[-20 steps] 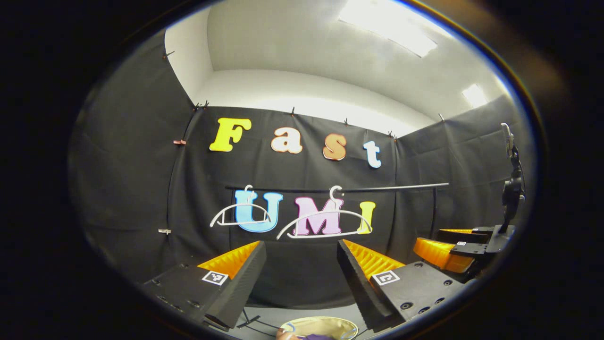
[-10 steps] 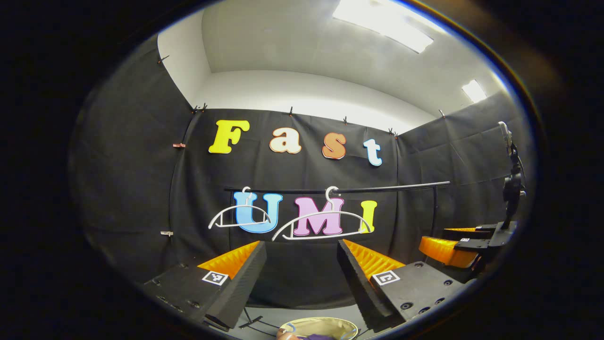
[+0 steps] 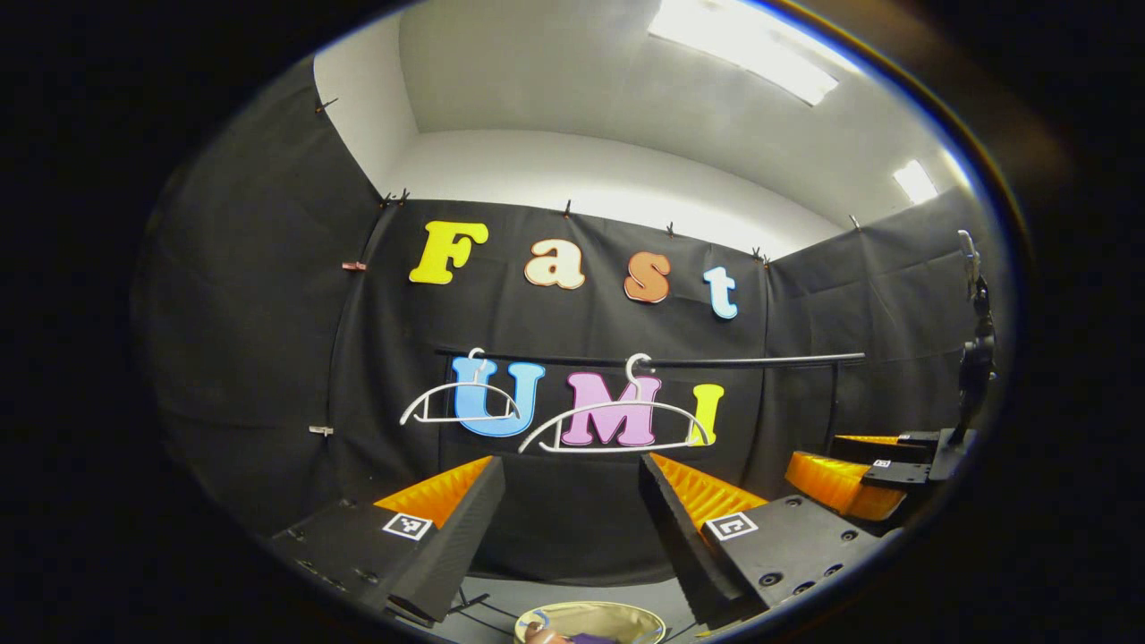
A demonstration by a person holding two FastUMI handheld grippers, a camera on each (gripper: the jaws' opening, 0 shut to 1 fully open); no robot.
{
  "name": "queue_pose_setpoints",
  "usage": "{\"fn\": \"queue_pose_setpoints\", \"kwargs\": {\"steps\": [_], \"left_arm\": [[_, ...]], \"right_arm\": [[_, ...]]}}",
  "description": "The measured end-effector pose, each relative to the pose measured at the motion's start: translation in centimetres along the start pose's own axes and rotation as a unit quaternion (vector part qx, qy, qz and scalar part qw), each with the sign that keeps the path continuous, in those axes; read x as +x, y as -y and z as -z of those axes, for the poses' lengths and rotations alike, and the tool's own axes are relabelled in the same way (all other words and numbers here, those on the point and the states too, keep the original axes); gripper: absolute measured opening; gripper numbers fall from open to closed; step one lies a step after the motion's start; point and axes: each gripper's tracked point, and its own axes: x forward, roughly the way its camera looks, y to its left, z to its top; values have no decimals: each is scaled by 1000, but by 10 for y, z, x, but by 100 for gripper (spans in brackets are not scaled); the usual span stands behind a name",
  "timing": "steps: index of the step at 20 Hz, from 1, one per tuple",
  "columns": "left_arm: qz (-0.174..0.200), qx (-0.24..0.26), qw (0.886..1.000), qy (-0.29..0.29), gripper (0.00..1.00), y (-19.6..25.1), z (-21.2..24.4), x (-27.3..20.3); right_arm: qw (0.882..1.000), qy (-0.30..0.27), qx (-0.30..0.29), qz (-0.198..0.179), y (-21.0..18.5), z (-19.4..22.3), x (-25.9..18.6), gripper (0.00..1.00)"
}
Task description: Grasp the clothes on the hanger with both hands and then place them into the laundry hamper below.
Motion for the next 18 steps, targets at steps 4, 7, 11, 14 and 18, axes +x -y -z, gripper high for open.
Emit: {"fn": "queue_pose_setpoints", "kwargs": {"steps": [4, 7, 11, 14, 18], "left_arm": [[9, 3, 1000, 2, 95, 4, 1, 1], [10, 1, 1000, -2, 95, 8, 4, 2], [8, 4, 1000, -3, 95, 13, 4, 5], [6, 8, 1000, -8, 95, 17, 6, 6], [1, 4, 1000, -8, 95, 17, 6, 7]], "right_arm": [[1000, 1, 5, 4, 5, -1, 3, 97], [1000, -1, 10, 10, 12, 1, 5, 97], [1000, -1, 15, 9, 14, 1, 10, 97], [1000, -5, 15, 2, 14, 6, 16, 97], [1000, -13, 16, -9, 10, 9, 22, 100]]}}
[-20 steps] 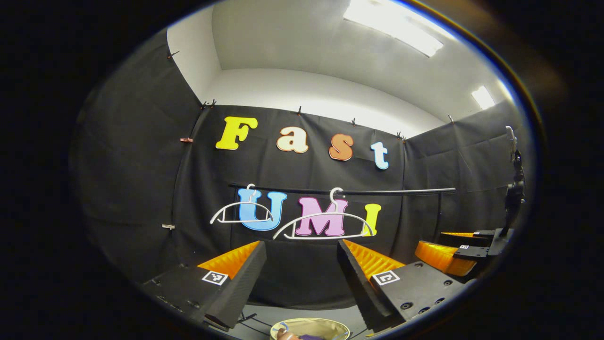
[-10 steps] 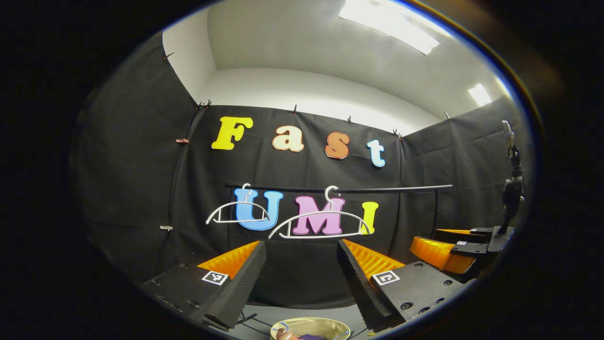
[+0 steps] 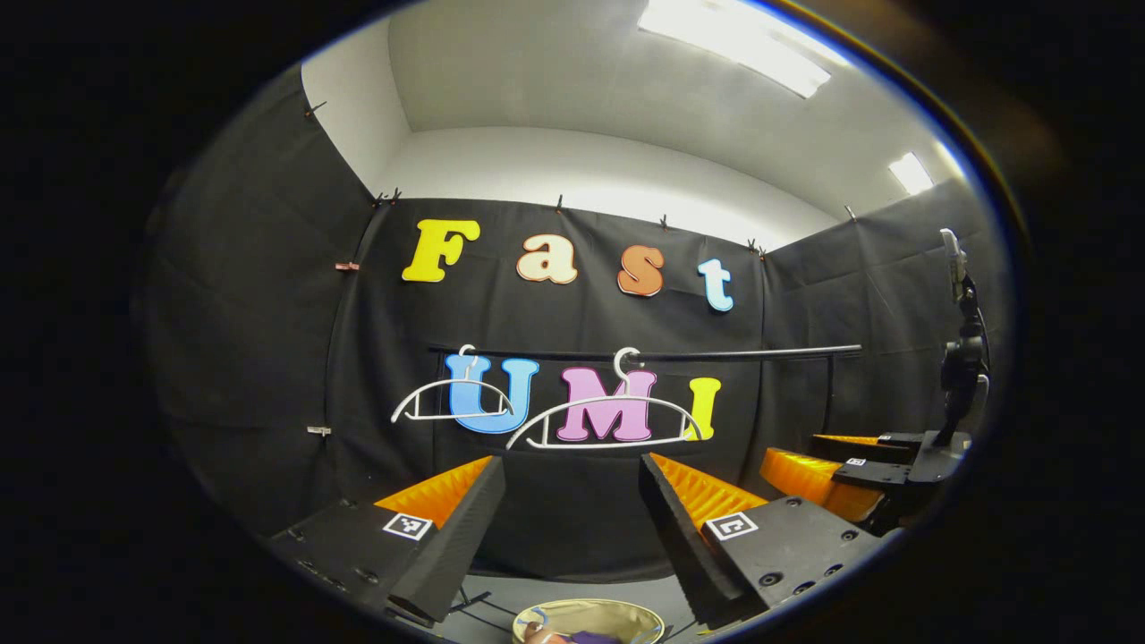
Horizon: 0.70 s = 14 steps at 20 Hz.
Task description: Grasp the clothes on the hanger with both hands and then place them into the laundry hamper below.
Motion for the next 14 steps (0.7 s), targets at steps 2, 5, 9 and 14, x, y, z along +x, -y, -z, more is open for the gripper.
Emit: {"fn": "queue_pose_setpoints", "kwargs": {"steps": [2, 5, 9, 14], "left_arm": [[-3, 0, 1000, 0, 98, 0, 0, 1], [-5, 0, 1000, 1, 95, 0, 1, 0], [-3, 2, 1000, 1, 95, 1, 0, 1], [-2, 8, 1000, -7, 95, 3, 4, 3]], "right_arm": [[1000, 0, -4, -5, -3, 2, 4, 97], [1000, 2, -9, -12, -9, 2, 8, 97], [1000, 8, -12, -14, -8, -1, 8, 97], [1000, 8, -6, -7, -2, 0, 8, 97]]}}
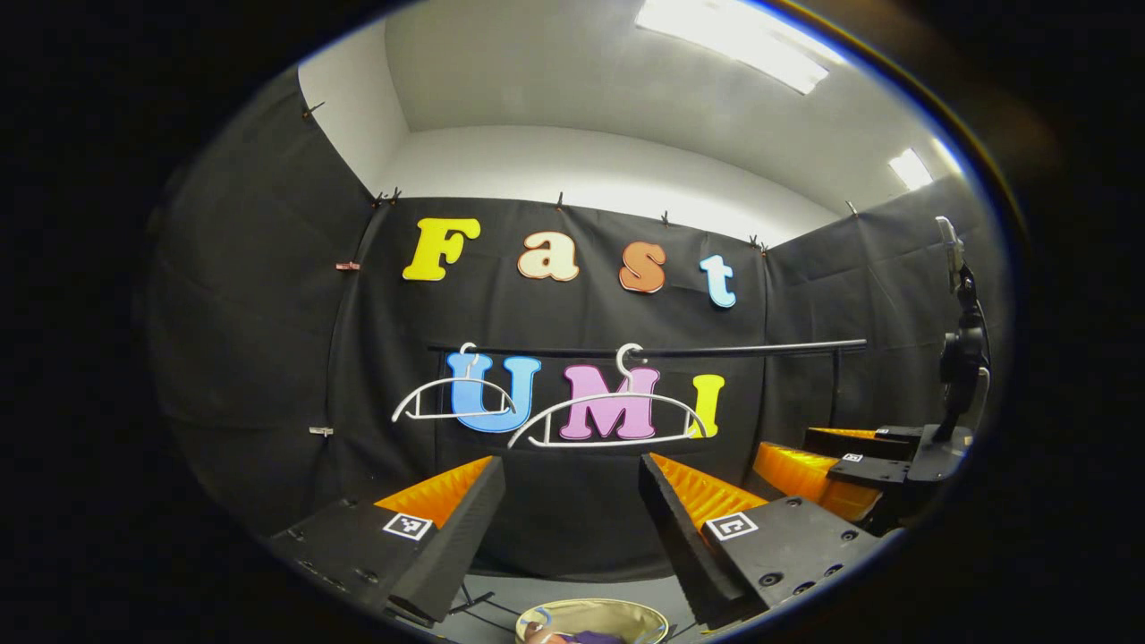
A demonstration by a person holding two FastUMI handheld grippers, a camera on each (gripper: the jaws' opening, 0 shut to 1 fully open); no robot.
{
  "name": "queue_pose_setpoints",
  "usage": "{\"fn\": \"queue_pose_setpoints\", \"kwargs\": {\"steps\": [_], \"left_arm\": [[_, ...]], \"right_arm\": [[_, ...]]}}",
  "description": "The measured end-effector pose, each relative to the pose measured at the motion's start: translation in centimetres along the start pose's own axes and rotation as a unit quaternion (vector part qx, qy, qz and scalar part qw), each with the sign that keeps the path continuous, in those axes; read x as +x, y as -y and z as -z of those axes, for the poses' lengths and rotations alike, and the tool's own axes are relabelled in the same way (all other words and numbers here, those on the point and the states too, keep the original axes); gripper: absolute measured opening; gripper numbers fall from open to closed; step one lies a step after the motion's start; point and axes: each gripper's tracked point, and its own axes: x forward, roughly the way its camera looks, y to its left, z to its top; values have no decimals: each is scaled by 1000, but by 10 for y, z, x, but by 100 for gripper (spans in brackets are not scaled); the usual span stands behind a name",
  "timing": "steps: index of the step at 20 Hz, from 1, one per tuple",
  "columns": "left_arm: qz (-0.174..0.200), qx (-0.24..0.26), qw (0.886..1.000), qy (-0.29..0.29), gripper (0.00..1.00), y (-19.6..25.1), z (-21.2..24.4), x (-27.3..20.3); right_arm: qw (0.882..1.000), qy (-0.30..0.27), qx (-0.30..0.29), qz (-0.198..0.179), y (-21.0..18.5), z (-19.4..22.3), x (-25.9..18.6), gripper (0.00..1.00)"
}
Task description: Grasp the clothes on the hanger with both hands and then place them into the laundry hamper below.
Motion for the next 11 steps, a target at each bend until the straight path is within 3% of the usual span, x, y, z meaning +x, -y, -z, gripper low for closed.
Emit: {"fn": "queue_pose_setpoints", "kwargs": {"steps": [11], "left_arm": [[13, 13, 1000, 2, 95, 6, 3, 9]], "right_arm": [[1000, 1, 1, 14, 11, 3, 1, 97]]}}
